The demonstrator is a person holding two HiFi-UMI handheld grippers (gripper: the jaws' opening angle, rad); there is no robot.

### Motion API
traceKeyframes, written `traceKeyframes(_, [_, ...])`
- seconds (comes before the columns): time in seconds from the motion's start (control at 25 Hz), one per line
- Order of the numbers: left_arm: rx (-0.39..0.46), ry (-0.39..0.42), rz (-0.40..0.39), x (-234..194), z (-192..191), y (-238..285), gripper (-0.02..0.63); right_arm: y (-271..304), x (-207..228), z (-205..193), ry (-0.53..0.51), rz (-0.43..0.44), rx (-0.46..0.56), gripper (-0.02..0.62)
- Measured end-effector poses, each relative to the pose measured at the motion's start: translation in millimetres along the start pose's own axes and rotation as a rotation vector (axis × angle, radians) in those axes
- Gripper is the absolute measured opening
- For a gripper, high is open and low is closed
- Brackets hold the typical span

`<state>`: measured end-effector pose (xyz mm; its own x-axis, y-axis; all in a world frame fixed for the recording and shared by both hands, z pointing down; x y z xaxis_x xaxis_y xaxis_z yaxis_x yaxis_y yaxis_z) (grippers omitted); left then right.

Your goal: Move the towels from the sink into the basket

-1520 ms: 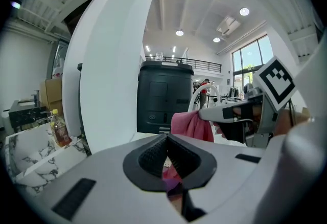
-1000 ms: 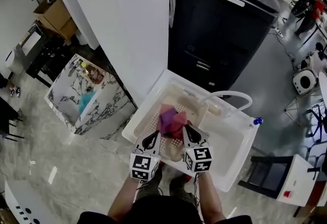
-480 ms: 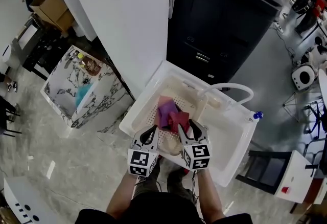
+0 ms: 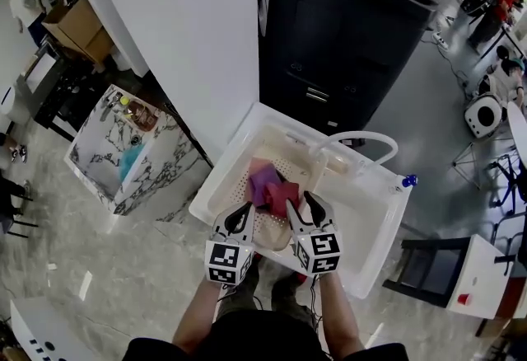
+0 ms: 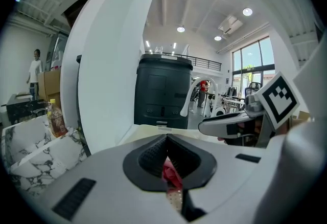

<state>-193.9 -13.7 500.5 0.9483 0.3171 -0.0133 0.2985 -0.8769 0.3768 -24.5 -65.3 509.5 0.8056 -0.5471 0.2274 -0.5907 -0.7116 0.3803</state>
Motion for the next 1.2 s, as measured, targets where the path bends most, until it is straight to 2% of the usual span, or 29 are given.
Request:
traceKeyframes(0.12, [0.012, 0.018, -0.02, 5, 9, 3, 0.003, -8, 0, 7, 0.005, 0.028, 0.008, 0.199])
traceKeyframes(0.36, [0.046, 0.057, -0.088, 25, 30, 15, 0.003, -31, 18, 19, -0.013, -0.051, 0.051, 0.156])
traceKeyframes(0.96, [0.159, 0.185, -0.35, 119, 95, 53, 0.003, -139, 89, 50, 0.007, -0.379, 0.244, 0.048])
traceKeyframes(1.2, [0.189, 0.222, -0.428, 150, 109, 63, 0.003, -170, 104, 50, 0.013, -0.456, 0.283, 0.046])
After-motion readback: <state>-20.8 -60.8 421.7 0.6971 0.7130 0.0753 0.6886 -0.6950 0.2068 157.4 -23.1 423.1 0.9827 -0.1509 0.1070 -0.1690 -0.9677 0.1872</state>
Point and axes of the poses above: the fingertips, and each gripper's own axes: y forward along the fingers, x to its right, z out of its top, the point moved 7 cm from there along -y, backward along the fingers, and after that the axes turned 6 degrees about y, right-handed, at the moved point
